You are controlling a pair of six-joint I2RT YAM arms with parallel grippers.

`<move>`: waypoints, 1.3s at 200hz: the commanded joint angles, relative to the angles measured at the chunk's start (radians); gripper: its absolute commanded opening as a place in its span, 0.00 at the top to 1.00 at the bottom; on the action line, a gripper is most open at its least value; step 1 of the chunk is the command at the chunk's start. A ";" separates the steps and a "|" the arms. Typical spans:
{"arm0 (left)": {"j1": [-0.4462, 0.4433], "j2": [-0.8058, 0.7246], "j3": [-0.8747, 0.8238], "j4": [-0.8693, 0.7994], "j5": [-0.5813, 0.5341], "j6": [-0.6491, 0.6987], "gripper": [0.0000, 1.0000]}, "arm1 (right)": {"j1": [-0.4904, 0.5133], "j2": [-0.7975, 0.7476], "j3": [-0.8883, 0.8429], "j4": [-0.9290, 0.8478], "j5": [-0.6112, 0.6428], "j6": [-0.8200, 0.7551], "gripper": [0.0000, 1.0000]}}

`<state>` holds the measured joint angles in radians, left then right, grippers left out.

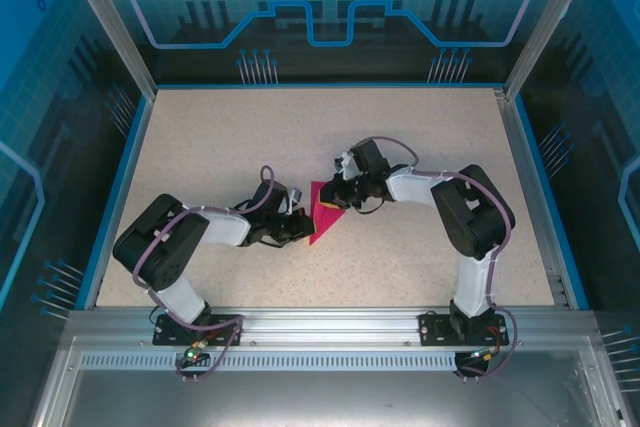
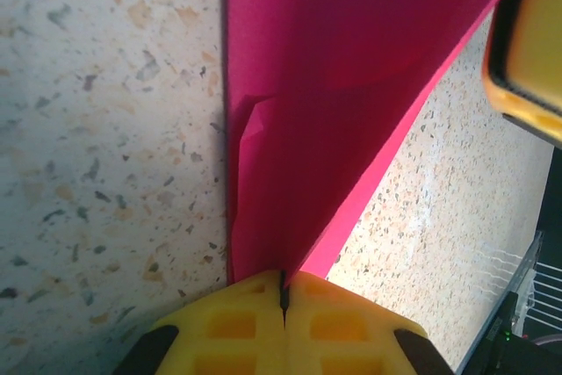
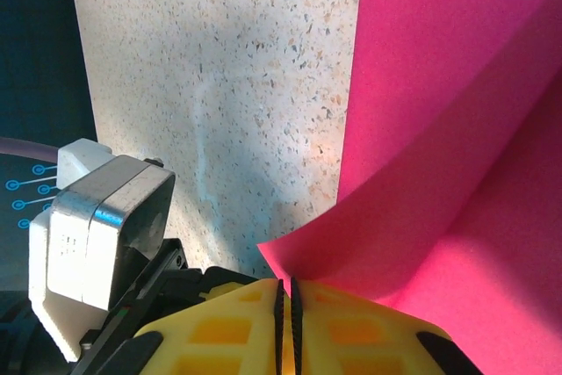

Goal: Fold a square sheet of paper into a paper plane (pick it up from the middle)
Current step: Fourth fold the wing at the center of the table.

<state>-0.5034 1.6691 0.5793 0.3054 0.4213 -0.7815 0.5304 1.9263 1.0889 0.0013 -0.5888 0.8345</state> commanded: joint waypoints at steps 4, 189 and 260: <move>0.019 0.009 -0.018 -0.017 -0.001 -0.053 0.96 | 0.004 0.040 0.028 0.003 -0.024 0.009 0.87; 0.046 0.069 0.020 -0.114 0.017 -0.105 0.95 | -0.013 0.146 0.080 -0.012 -0.010 -0.003 0.88; 0.048 0.060 0.026 -0.159 0.011 -0.074 0.90 | -0.016 0.175 0.077 -0.036 0.017 -0.013 0.89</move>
<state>-0.4702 1.7020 0.6128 0.2634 0.4770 -0.8825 0.5247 2.0666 1.1538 0.0082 -0.6025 0.8371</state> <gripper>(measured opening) 0.096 0.114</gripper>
